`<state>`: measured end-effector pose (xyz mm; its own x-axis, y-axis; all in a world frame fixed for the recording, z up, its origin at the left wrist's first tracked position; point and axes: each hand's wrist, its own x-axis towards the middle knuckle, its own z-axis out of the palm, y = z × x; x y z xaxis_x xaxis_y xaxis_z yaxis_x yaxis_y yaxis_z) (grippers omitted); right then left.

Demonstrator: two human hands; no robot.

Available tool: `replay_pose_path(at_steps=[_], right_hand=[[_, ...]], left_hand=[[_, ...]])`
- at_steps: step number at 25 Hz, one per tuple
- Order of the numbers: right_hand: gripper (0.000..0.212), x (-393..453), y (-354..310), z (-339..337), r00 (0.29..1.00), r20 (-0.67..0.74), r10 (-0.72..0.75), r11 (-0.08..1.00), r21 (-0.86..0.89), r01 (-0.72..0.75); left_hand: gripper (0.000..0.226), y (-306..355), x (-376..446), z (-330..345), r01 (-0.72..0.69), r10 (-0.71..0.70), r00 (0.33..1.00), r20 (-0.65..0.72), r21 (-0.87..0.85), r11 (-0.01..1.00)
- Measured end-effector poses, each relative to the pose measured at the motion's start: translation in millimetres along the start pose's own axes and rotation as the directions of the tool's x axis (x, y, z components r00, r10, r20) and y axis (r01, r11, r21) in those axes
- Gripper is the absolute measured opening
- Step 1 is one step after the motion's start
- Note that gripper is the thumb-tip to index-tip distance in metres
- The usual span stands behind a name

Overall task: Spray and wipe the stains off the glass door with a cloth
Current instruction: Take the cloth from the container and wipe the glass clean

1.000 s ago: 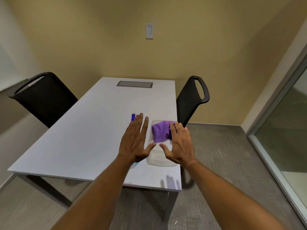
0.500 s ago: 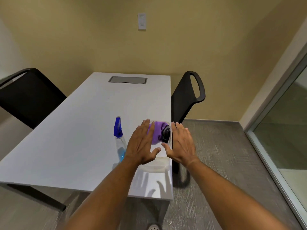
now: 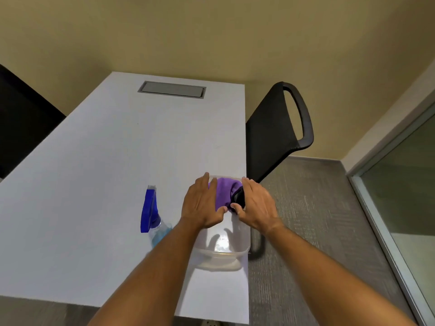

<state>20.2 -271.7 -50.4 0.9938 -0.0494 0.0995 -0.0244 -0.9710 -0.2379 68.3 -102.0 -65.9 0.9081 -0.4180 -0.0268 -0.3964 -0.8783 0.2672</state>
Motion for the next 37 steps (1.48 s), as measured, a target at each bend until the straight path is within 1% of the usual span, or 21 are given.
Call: replay_pose_path(at_steps=[3, 5, 8, 13, 16, 18, 19, 21, 24, 27, 30, 33, 37], right_hand=[[0.061, 21, 4, 7, 0.997, 0.075, -0.003, 1.000, 0.031, 0.001], [0.050, 37, 7, 12, 0.992, 0.129, -0.015, 0.999, 0.044, 0.009], [0.033, 56, 10, 17, 0.985, 0.169, -0.012, 0.998, 0.058, 0.002], [0.022, 77, 17, 20, 0.965, 0.261, -0.007, 0.998, 0.055, -0.008], [0.016, 83, 20, 20, 0.962, 0.271, -0.031, 0.998, 0.057, 0.016], [0.010, 85, 23, 23, 0.967, 0.254, -0.033, 0.997, 0.076, 0.014], [0.010, 86, 23, 24, 0.970, 0.242, -0.027, 0.996, 0.094, 0.004], [0.011, 85, 24, 27, 0.975, 0.222, -0.008, 0.989, 0.147, -0.026], [0.013, 83, 25, 25, 0.980, 0.198, 0.033, 0.975, 0.209, -0.075], [0.014, 82, 25, 16, 0.984, 0.162, 0.067, 0.950, 0.290, -0.113], [0.014, 82, 23, 1, 0.982, 0.156, 0.107, 0.925, 0.347, -0.156], [0.015, 83, 22, -21, 0.981, 0.136, 0.135, 0.902, 0.393, -0.179], [0.022, 79, 21, -66, 0.986, 0.091, 0.140, 0.872, 0.460, -0.166]], left_hand=[[0.077, -2, 15, 4, 0.003, -0.003, 1.000, 0.005, 0.010, 1.000], [0.069, -4, 25, 7, 0.025, -0.024, 0.999, 0.036, -0.008, 1.000], [0.058, -10, 37, 10, 0.045, -0.045, 0.996, 0.077, 0.005, 0.999], [0.034, -14, 56, 16, 0.096, -0.106, 0.990, 0.090, 0.104, 0.990], [0.026, -14, 65, 16, 0.106, -0.121, 0.987, 0.106, 0.140, 0.985], [0.017, -15, 68, 16, 0.111, -0.126, 0.986, 0.109, 0.129, 0.985], [0.013, -16, 69, 17, 0.125, -0.136, 0.984, 0.111, 0.107, 0.986], [0.012, -16, 70, 19, 0.170, -0.175, 0.978, 0.114, 0.053, 0.984], [0.005, -16, 67, 17, 0.207, -0.205, 0.973, 0.108, -0.005, 0.978], [0.008, -13, 64, 4, 0.231, -0.229, 0.968, 0.103, -0.005, 0.973], [0.008, -8, 66, -17, 0.247, -0.248, 0.964, 0.098, 0.021, 0.969], [0.010, 2, 65, -48, 0.226, -0.226, 0.971, 0.081, 0.012, 0.974], [0.018, 15, 63, -97, 0.153, -0.149, 0.987, 0.066, -0.062, 0.986]])
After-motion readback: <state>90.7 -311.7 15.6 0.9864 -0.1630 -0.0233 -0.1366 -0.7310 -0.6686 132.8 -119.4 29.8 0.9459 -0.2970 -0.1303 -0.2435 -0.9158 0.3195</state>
